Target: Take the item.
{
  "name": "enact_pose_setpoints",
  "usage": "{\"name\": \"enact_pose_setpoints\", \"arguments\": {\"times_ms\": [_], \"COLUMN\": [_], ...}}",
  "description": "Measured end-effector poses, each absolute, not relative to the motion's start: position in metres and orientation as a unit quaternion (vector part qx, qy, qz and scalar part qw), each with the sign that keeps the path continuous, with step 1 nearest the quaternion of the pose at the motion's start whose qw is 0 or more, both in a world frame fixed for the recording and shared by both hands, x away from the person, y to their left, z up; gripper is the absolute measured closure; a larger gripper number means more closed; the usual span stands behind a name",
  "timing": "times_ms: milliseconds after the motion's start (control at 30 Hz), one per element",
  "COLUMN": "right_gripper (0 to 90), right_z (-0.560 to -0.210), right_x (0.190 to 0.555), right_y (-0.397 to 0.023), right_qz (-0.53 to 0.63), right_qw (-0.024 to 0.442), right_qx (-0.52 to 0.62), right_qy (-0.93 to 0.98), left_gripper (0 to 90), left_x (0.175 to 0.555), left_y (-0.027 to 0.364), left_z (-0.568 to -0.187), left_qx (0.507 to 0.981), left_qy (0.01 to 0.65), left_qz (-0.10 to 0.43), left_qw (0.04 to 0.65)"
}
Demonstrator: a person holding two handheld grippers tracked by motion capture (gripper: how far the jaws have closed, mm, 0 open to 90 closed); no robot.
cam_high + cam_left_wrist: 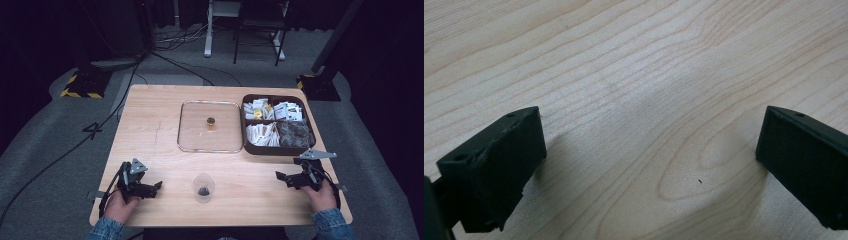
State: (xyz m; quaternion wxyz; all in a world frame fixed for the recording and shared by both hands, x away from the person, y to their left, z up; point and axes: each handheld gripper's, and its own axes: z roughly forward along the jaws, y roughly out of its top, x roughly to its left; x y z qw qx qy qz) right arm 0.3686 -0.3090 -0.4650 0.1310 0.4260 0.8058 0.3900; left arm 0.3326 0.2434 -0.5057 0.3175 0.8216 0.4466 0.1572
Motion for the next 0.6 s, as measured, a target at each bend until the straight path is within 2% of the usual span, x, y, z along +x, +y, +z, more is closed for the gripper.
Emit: {"name": "enact_pose_setpoints", "arguments": {"times_ms": [467,600], "right_gripper": [0.0,0.0], "right_z": [-0.494,-0.500], "right_x": [0.371,0.372], "right_y": [-0.306,-0.306], "right_qz": [0.326,0.312], "right_qw": [0.138,0.162], "right_qx": [0.453,0.441], "right_qy": [0.818,0.826], "left_gripper": [0.1,0.1], "left_x": [0.333,0.333], "left_y": [0.243,0.243], "left_z": [-0.506,-0.506], "left_qx": [0.822,0.822], "left_qy": [0.446,0.446], "left_qz": [0.157,0.157], "left_qw": [0.318,0.318]}}
